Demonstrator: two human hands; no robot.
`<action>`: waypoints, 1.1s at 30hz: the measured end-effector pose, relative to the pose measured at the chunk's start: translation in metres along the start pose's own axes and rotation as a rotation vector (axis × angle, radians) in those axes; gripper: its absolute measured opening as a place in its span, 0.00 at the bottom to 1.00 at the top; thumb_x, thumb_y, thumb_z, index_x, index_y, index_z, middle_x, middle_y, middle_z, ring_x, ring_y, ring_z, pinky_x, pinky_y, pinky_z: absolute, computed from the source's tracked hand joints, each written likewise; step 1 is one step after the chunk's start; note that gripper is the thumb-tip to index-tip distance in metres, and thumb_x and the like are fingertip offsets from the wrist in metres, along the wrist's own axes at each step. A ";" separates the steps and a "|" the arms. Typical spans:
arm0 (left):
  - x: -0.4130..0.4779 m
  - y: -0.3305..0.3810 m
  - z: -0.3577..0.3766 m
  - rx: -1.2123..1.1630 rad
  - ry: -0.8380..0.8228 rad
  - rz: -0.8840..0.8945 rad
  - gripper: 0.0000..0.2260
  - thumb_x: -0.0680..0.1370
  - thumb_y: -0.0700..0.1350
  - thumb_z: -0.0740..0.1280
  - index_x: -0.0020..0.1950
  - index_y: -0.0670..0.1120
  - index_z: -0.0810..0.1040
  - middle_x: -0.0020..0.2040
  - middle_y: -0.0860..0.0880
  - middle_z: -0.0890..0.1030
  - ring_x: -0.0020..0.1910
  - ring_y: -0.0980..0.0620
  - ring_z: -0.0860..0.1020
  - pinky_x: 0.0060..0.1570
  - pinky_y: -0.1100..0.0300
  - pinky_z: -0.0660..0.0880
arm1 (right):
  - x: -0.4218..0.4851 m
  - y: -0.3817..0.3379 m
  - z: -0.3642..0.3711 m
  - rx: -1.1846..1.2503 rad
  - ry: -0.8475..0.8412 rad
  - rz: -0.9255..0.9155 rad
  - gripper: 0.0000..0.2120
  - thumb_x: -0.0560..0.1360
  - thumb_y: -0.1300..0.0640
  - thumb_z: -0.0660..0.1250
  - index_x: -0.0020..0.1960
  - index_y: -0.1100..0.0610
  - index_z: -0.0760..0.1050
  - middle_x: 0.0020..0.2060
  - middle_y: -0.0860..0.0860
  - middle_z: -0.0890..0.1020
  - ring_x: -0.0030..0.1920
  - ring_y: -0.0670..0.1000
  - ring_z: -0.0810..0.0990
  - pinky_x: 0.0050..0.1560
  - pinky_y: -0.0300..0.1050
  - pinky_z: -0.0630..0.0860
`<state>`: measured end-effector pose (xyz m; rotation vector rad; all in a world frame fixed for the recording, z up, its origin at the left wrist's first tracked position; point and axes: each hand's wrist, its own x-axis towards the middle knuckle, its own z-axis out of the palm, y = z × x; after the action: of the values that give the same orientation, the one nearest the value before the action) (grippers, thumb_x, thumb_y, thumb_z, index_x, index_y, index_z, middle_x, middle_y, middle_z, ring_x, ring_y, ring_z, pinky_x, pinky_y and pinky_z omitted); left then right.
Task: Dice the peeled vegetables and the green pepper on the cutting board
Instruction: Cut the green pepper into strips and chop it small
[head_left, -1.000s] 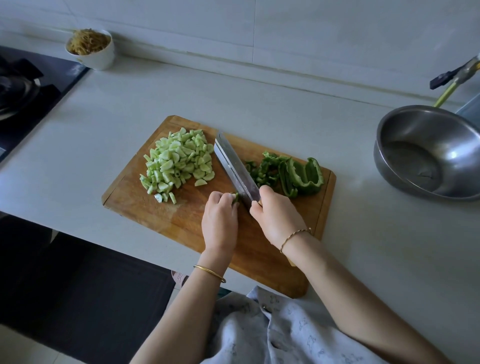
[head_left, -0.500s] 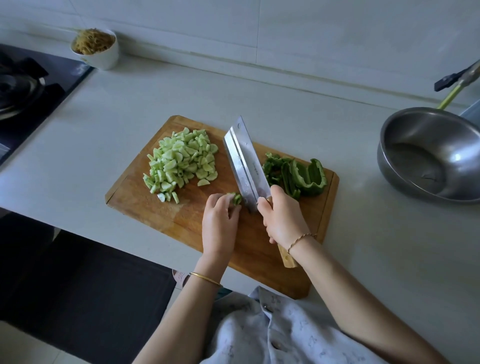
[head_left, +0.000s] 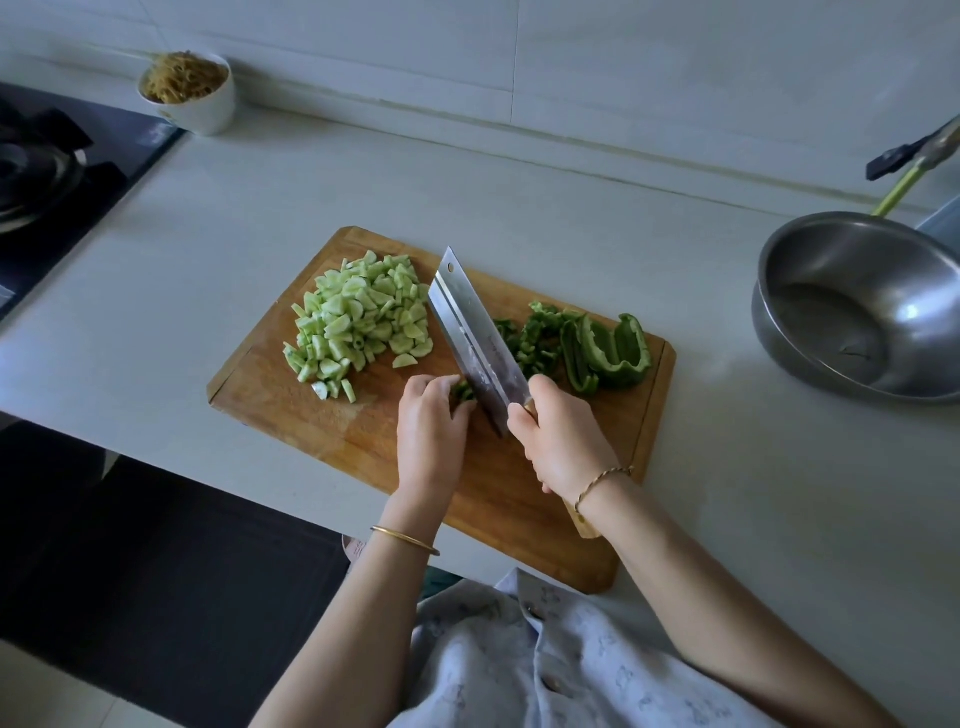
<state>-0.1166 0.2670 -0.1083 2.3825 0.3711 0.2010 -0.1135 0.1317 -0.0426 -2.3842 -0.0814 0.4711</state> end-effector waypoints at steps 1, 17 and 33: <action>0.000 0.000 -0.001 -0.009 0.000 -0.009 0.12 0.76 0.40 0.68 0.59 0.42 0.78 0.55 0.45 0.76 0.55 0.50 0.73 0.51 0.65 0.66 | 0.000 0.000 0.000 -0.006 -0.008 0.000 0.09 0.82 0.53 0.57 0.48 0.59 0.68 0.36 0.55 0.78 0.33 0.55 0.77 0.35 0.56 0.81; 0.004 0.007 -0.003 -0.066 0.004 -0.068 0.07 0.75 0.38 0.69 0.52 0.42 0.81 0.52 0.46 0.79 0.48 0.55 0.73 0.46 0.67 0.66 | 0.009 -0.011 0.004 -0.103 -0.082 0.043 0.06 0.82 0.54 0.55 0.49 0.56 0.65 0.38 0.51 0.75 0.39 0.55 0.80 0.41 0.57 0.82; 0.018 0.025 0.008 0.003 -0.072 0.008 0.04 0.75 0.37 0.67 0.49 0.40 0.76 0.48 0.48 0.75 0.45 0.53 0.72 0.43 0.64 0.67 | 0.016 0.009 -0.037 0.398 0.103 0.111 0.09 0.81 0.56 0.57 0.43 0.58 0.64 0.29 0.53 0.72 0.19 0.49 0.68 0.19 0.38 0.67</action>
<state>-0.0923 0.2501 -0.0971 2.3872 0.3276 0.1179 -0.0864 0.1048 -0.0279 -2.0223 0.1769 0.3750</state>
